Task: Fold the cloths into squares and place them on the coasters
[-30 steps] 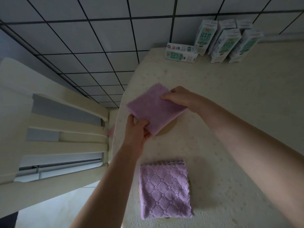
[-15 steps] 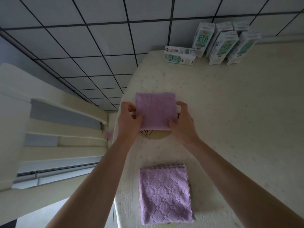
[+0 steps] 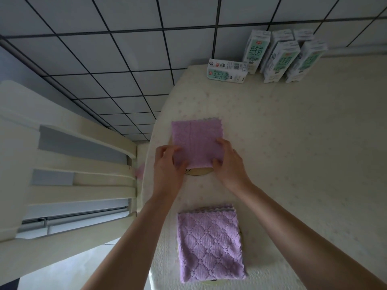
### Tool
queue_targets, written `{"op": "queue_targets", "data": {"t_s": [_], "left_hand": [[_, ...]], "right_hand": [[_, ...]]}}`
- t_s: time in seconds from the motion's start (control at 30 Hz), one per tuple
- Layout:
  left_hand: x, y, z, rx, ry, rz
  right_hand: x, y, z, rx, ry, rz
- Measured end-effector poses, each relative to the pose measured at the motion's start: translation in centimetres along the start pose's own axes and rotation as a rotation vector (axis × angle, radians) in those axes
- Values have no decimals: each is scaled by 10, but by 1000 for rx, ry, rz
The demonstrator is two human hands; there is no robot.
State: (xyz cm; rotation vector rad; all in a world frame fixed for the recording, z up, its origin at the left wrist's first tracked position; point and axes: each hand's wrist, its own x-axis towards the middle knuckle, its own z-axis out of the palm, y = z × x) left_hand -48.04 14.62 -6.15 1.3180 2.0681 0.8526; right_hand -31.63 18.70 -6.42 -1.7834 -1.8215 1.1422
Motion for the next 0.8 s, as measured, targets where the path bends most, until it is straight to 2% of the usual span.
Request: {"op": "queue_targets", "data": {"t_s": [0.13, 0.23, 0.47, 0.57, 0.7, 0.8], "left_hand": [[3, 5, -4, -105, 49, -35], [6, 6, -7, -118, 42, -3], [-3, -6, 0, 99, -14, 62], [-11, -3, -6, 202, -88, 51], [-35, 6, -22, 523, -217, 89], [-61, 11, -38, 605, -279, 51]], "right_hand": [[0, -3, -3, 78, -1, 48], [-3, -5, -5, 16, 11, 1], [-20, -3, -7, -477, 23, -43], [-35, 2, -11, -553, 16, -45], [-59, 4, -20, -661, -4, -58], [-85, 5, -28, -713, -1, -39]]}}
